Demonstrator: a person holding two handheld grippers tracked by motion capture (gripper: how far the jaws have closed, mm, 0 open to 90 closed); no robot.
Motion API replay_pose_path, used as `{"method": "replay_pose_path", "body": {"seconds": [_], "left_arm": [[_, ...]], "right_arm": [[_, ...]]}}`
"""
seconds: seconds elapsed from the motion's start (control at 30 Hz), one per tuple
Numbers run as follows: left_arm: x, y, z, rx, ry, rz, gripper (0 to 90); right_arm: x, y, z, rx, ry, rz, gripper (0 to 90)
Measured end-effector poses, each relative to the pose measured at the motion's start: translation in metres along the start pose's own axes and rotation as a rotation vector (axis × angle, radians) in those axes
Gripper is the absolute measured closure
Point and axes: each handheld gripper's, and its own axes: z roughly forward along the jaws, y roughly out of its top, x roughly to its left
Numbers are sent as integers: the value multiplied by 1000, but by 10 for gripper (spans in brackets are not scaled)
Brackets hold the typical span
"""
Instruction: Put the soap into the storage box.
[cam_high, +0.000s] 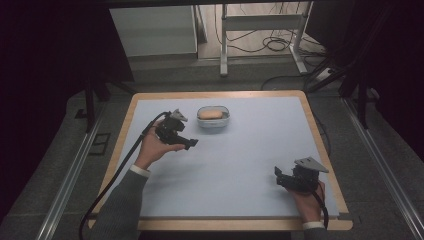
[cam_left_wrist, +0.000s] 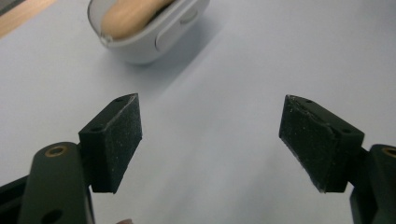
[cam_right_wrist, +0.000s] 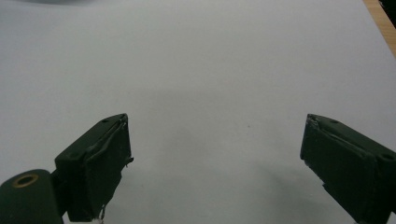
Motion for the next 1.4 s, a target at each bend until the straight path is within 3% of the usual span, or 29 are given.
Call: {"method": "replay_pose_path", "body": {"seconds": [0.1,0.23,0.47,0.7,1.03,1.4], "left_arm": [[-5,-21,-5,-22,-17,-35,213],[-7,-36,-9,-36,-21,-62,208],[-13,-77,-10,-26,17,-114,203],[-14,-103,-9,-20,29,-150,202],[-11,-115,-15,-25,44,-190,202],[-10,-115,-16,-26,38,-187,198]], "right_arm": [[0,0,0,0,-1,0,86],[0,0,0,0,-3,-2,87],[1,0,0,0,-5,-5,87],[1,0,0,-1,-10,-13,86],[2,0,0,0,-7,-16,87],[1,0,1,7,3,-13,86]]}}
